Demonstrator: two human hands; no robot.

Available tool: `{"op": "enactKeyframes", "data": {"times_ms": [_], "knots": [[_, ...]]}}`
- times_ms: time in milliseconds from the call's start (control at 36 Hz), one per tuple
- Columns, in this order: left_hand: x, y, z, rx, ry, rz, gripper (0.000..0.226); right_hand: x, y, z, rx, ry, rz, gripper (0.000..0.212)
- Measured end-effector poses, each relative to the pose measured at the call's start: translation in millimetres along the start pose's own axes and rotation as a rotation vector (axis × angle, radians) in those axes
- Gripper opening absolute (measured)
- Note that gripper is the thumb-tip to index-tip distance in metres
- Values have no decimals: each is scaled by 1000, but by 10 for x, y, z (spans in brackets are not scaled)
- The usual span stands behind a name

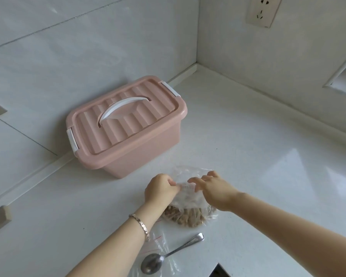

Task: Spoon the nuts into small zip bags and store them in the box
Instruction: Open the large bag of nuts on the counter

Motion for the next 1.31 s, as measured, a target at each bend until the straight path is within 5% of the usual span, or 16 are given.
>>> {"op": "enactKeyframes", "data": {"times_ms": [111, 222, 361, 444, 500, 556, 611, 722, 833, 944, 1000, 1139, 1306], "knots": [[8, 44, -124, 30, -21, -52, 7, -27, -34, -91, 61, 151, -7, 39], [34, 160, -145, 118, -20, -18, 28, -155, -72, -168, 49, 319, 21, 33], [-17, 229, -89, 286, -83, -97, 27, -250, -79, -62, 146, 304, -53, 27], [-95, 170, -101, -1, 9, -195, 29, -230, -93, -27, 45, 271, -23, 41], [-159, 101, -92, -201, 160, -209, 53, -230, -110, -55, 3, 243, -11, 60], [-206, 100, -116, -170, 223, -252, 61, -240, -116, -80, -11, 229, -15, 73], [-215, 150, -158, -11, 192, -291, 39, -251, -113, -107, -3, 224, -19, 75], [-256, 180, -275, 188, 70, -253, 23, -224, -137, -158, 2, 124, 3, 56], [-298, 117, -356, 164, -84, -178, 26, -195, -112, -216, -40, -149, 238, 21], [-336, 34, -386, 52, -79, -95, 12, -139, -62, -324, -139, -112, 353, 24], [-342, 1, -387, -12, -33, -87, 16, -119, -98, -340, -194, -106, 344, 8], [-316, 66, -319, 64, 56, -169, 33, -109, -162, -254, -303, 95, 239, 32], [-236, 205, -47, 338, -23, -157, 49, -98, -231, -203, -302, 150, 62, 51]]}}
Point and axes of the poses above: each hand's wrist, its own x-axis towards the middle knuckle, its own z-axis out of the back of the hand, y = z × x, the point moved 1 cm from there along x, towards the middle knuckle, and after that the axes turned 9 degrees about -y, right-handed, at the moved point
